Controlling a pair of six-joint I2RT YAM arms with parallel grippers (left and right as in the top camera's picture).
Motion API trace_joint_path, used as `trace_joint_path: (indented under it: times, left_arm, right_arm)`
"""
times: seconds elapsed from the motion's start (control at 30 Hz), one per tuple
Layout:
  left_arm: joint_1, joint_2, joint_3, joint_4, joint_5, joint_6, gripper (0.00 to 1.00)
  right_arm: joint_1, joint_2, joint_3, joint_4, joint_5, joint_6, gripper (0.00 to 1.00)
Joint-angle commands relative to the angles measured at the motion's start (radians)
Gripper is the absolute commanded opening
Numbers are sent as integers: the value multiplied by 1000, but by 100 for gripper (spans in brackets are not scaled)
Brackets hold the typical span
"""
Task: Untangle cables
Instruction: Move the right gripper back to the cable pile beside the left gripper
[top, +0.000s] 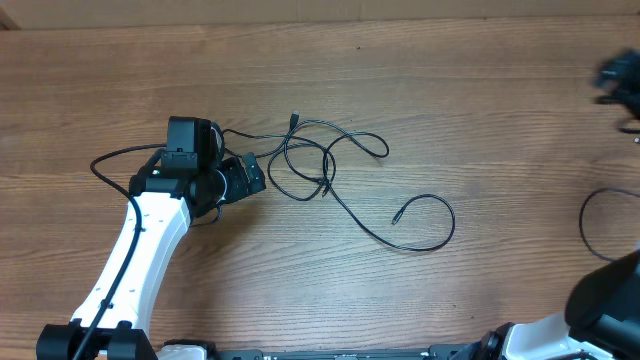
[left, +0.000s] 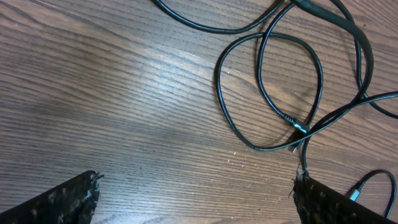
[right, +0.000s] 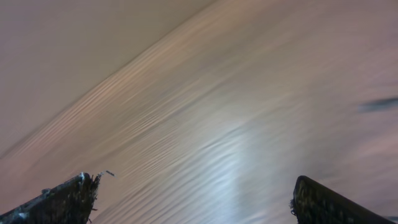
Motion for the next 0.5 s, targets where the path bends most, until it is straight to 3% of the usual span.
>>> trace_joint_path:
  times: [0.0, 0.13, 0.3, 0.47]
  left_arm:
    - [-1, 5, 14, 0, -2, -6, 100]
    - [-1, 5, 14, 0, -2, -6, 99]
    - [-1, 5, 14, 0, -2, -6, 99]
    - [-1, 5, 14, 0, -2, -6, 99]
  right_arm:
    - [136, -14, 0, -26, -176, 2, 100]
    - [306, -2, -15, -92, -308, 13, 100]
    - [490, 31, -50, -169, -323, 69, 100]
    - [623, 88, -93, -183, -280, 409, 100]
